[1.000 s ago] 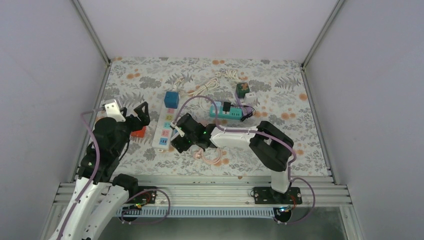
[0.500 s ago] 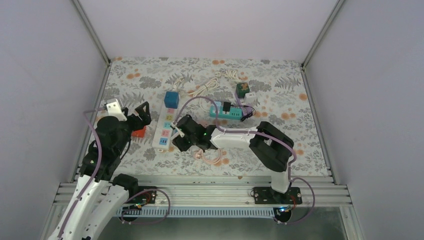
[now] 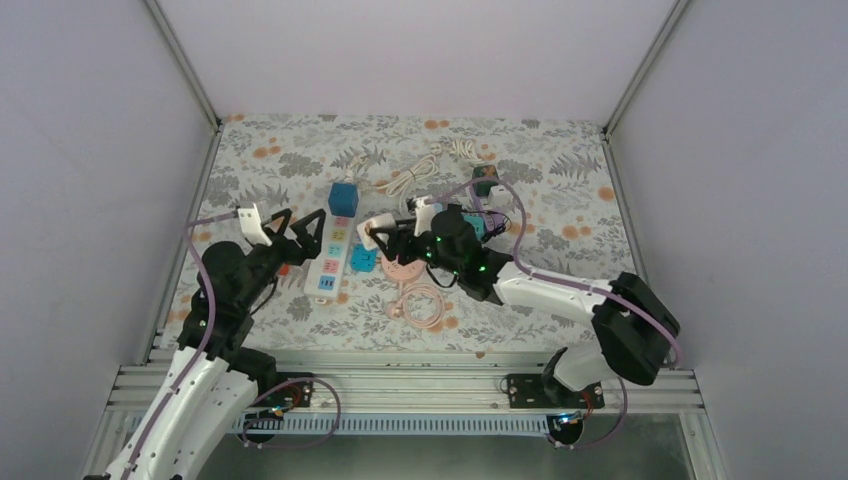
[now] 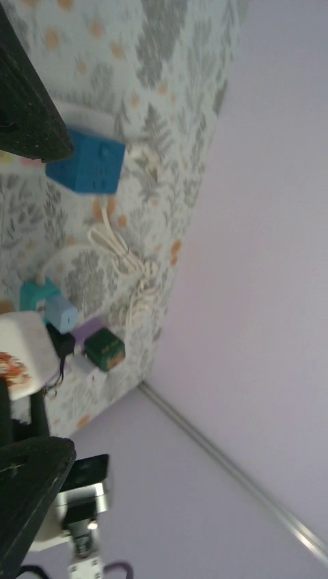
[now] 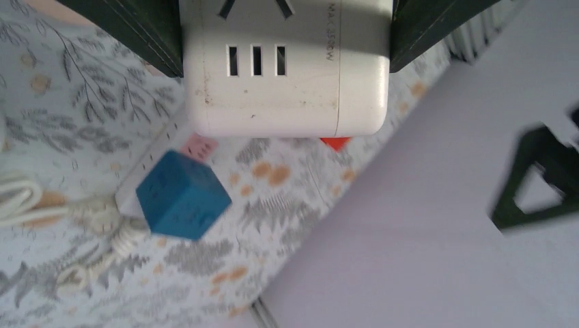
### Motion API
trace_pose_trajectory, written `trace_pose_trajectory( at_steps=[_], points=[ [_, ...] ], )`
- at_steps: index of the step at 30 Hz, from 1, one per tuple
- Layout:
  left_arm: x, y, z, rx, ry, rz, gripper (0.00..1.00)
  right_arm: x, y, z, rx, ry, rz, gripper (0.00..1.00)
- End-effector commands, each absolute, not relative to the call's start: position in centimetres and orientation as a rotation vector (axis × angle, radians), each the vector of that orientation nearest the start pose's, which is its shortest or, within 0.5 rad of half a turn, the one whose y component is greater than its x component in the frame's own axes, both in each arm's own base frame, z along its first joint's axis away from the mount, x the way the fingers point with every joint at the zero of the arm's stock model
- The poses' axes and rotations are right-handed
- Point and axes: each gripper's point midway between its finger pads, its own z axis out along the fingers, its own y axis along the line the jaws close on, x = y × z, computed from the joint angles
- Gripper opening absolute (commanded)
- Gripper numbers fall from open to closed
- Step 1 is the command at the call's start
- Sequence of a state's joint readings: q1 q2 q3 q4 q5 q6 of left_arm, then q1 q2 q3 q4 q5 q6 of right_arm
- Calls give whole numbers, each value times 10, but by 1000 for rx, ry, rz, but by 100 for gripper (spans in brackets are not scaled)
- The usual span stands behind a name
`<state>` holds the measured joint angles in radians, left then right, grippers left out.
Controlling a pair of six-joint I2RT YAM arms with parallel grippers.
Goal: Insert the plug
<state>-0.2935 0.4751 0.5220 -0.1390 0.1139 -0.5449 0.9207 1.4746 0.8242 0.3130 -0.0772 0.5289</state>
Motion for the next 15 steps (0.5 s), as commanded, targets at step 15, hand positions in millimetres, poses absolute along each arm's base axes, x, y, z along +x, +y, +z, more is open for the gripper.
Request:
trace_pose_trajectory(
  at_steps=[15],
  points=[
    [265, -178, 261, -167, 1910, -1368, 100, 271, 377, 253, -415, 1800, 1090, 56]
  ],
)
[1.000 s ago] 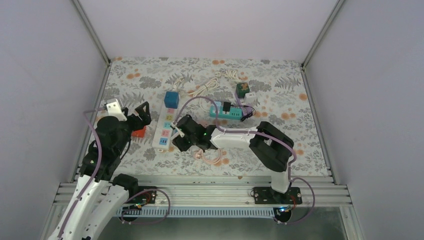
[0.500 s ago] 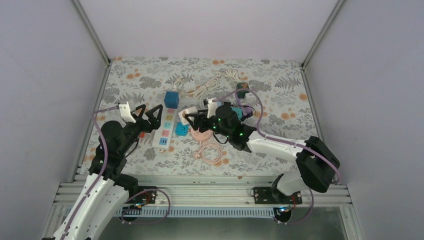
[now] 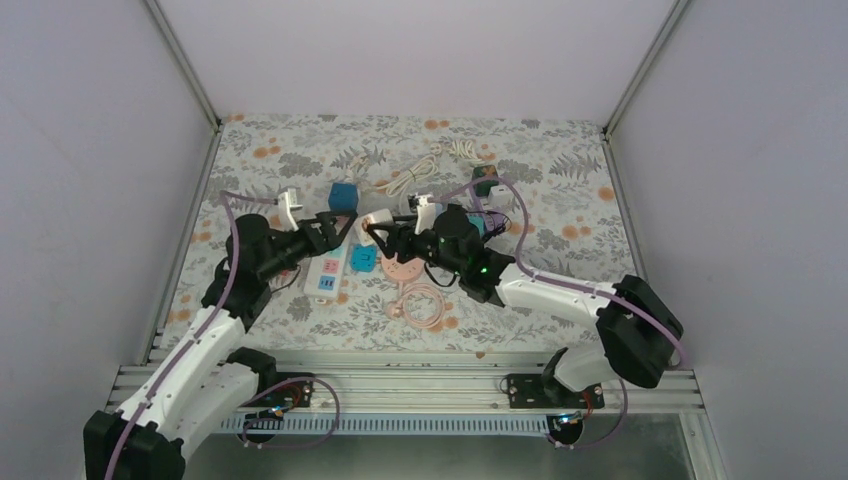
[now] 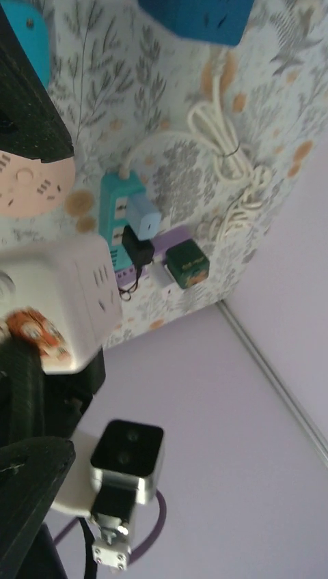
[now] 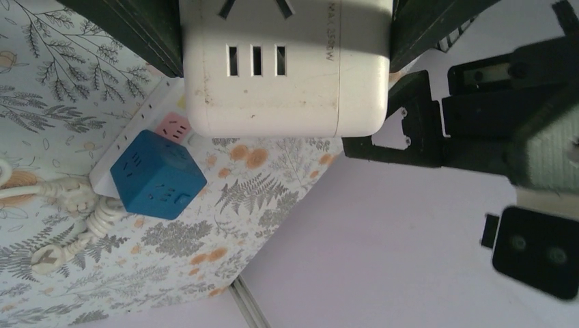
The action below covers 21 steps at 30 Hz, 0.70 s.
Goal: Insert the plug
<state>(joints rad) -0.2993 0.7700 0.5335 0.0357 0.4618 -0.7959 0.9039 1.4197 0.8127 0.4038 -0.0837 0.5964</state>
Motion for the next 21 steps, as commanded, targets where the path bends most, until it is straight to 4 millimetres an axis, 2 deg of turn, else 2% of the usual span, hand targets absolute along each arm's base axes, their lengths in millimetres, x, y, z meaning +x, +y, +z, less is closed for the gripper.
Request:
trace_pose_trajectory(
  at_steps=[1, 4, 9, 14, 21],
  points=[
    [268, -180, 250, -213, 1966, -1379, 100, 270, 380, 253, -438, 1790, 1078, 56],
    [267, -192, 237, -224, 2027, -1438, 100, 269, 388, 249, -507, 1772, 1034, 56],
    [267, -202, 222, -214, 2104, -1408, 97, 275, 395, 249, -549, 1745, 964, 55],
    [272, -204, 212, -251, 2173, -1367, 78, 279, 398, 247, -557, 1745, 944, 55],
    [281, -199, 207, -224, 2183, -1267, 53, 270, 400, 242, -622, 1737, 954, 59]
  ],
)
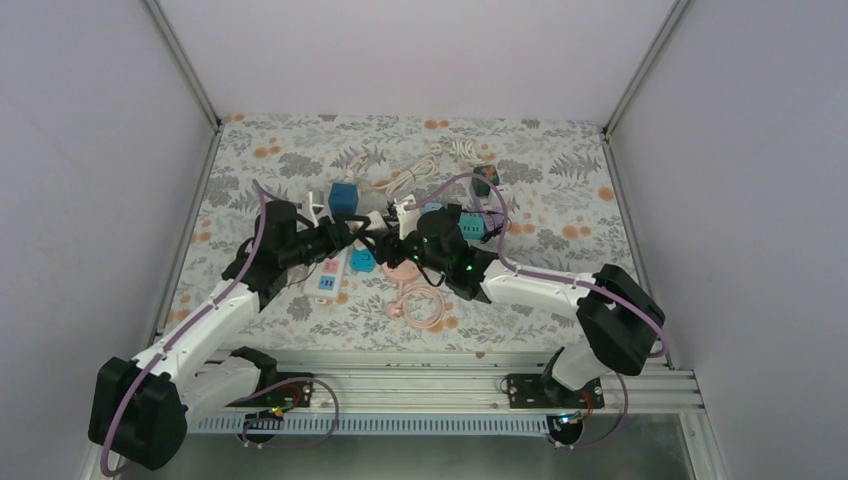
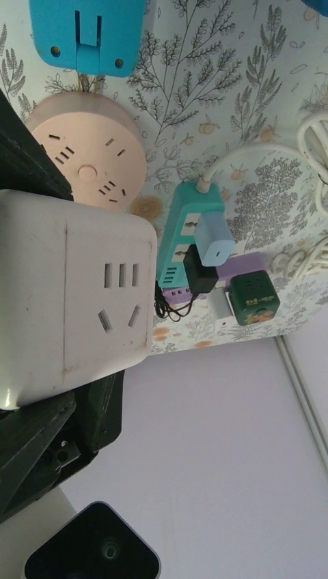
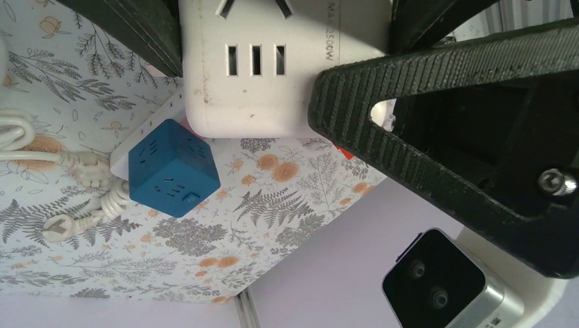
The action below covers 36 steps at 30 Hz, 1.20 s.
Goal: Insert the plug
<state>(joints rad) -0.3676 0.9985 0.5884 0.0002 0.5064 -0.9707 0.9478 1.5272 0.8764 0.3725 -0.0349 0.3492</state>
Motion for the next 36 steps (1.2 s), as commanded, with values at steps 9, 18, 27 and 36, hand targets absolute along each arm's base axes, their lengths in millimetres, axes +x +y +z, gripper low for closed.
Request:
trace_pose_trajectory(
  at_steps=[9, 18, 27, 36],
  points=[
    [288, -192, 211, 43, 2256, -1003, 46, 235, 375, 245, -972, 1506, 795, 100],
    [266, -206, 215, 379, 2379, -985, 46, 221, 367, 222, -1353, 1140, 508, 100],
    [260, -211, 224, 468, 2386, -1005, 47, 246, 379, 215, -1359, 1109, 375, 94],
    [262, -205, 221, 456, 2410, -944, 49, 268, 383, 220, -1248, 1182, 353, 93]
  ],
)
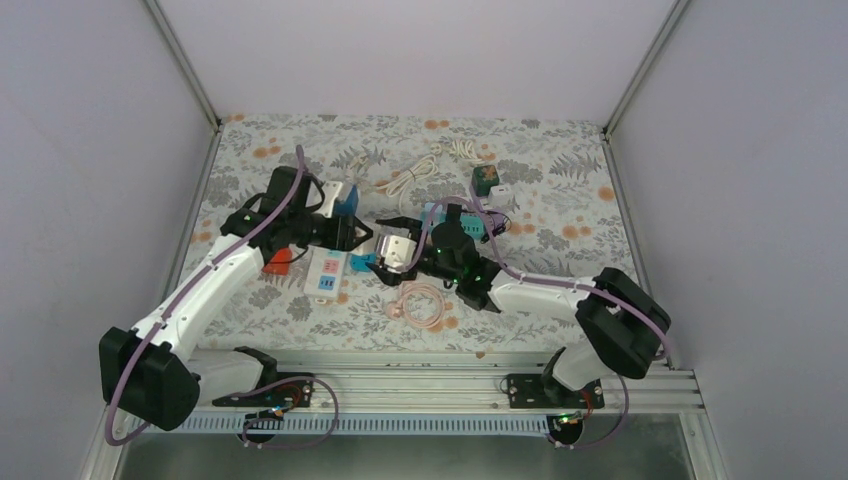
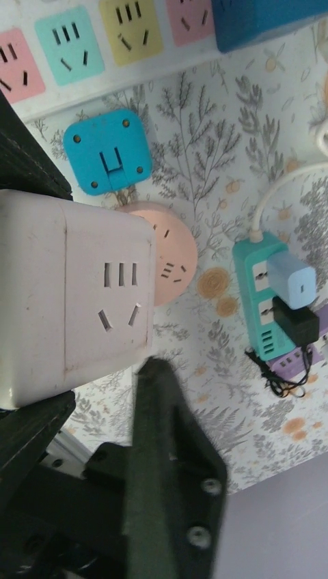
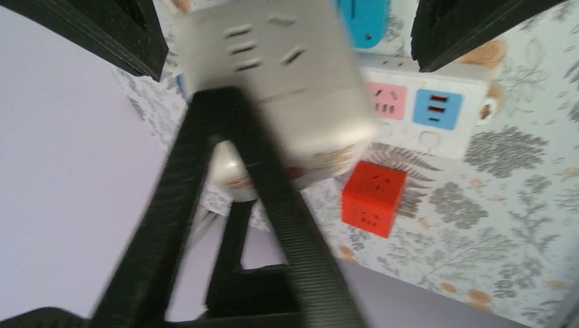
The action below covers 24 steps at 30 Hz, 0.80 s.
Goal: Insert the plug
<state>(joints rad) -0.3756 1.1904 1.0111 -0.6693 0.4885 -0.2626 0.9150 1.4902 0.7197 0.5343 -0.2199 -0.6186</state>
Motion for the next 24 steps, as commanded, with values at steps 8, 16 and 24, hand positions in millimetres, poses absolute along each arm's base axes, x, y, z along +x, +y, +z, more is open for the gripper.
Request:
trace_pose_trajectory(
  at_steps=[8, 16, 24],
  points=[
    [265, -202, 220, 433, 2420, -914, 49, 271, 383, 214, -1249, 1198, 329, 92],
    [263, -206, 224, 459, 2404, -950, 52, 250, 395, 194, -1426, 1158, 406, 68],
    [266, -207, 226, 429, 2365, -964, 78, 263, 400, 223, -1245, 1225, 527, 54]
  ],
)
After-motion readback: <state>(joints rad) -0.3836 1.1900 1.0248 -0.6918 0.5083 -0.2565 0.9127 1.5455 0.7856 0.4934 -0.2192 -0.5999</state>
